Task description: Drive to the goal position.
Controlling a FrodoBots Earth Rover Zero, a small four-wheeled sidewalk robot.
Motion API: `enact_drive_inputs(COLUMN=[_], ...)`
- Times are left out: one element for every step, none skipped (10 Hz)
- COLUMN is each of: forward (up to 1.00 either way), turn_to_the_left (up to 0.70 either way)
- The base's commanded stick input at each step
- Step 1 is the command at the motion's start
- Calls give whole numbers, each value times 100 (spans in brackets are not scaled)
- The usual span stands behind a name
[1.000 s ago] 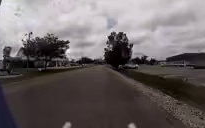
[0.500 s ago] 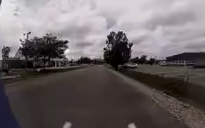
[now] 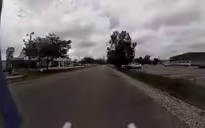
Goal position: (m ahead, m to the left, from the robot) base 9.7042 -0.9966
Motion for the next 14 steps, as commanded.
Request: enact_drive_inputs(forward=[60, 60, 60, 60, 60, 60, 60, 60, 60, 60, 60, 60, 60, 60], turn_to_the_left=[0, 0, 0, 0, 0, 0, 0, 0, 0, 0, 0, 0, 0, 0])
